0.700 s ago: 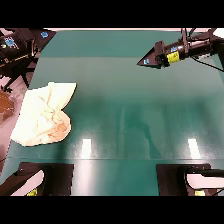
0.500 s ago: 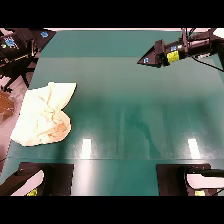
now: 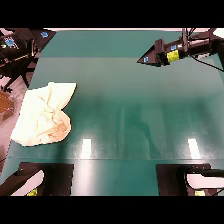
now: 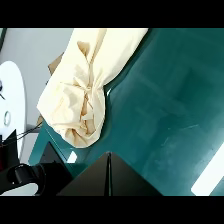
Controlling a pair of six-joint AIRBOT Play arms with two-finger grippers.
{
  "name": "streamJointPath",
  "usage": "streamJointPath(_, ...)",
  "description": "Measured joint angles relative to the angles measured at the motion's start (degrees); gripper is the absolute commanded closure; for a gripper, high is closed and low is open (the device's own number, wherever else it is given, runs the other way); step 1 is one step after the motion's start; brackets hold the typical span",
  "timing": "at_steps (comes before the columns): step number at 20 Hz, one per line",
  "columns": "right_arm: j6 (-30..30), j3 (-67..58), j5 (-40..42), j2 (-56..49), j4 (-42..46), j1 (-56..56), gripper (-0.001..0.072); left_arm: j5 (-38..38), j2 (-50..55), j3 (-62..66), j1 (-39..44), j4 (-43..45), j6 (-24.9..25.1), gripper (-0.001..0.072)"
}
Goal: Fold the shirts.
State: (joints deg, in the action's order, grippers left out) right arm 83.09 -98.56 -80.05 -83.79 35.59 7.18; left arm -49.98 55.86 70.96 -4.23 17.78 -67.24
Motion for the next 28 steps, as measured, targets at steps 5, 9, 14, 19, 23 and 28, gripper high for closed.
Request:
streamJointPath(5,0.0,0.0,0.5,0.0,0.0,0.0,0.0688,0.0,0.0,0.0,0.0,-0.9,-0.1,0.0683)
streamJointPath(9,0.0,0.0,0.6,0.0,-0.1,0.0,0.0683,-1.1,0.0,0.0,-0.4,-2.2,-0.1,0.0675)
streamJointPath(14,0.0,0.0,1.1,-0.7,0.1,1.4,0.0216,-6.1,0.0,2.6,-8.3,9.4,-4.2,0.0268)
streamJointPath(19,0.0,0.0,3.5,-5.4,0.4,7.0,0.0216,-16.1,-0.3,6.7,-17.8,34.4,-11.0,0.0269)
streamJointPath(23,0.0,0.0,11.5,-11.7,-0.4,14.7,0.0217,-21.4,-0.9,7.7,-20.6,49.4,-13.7,0.0269)
streamJointPath(28,0.0,0.0,33.0,-20.8,-5.4,24.9,0.022,-24.5,-1.0,8.0,-21.4,56.3,-15.0,0.0269)
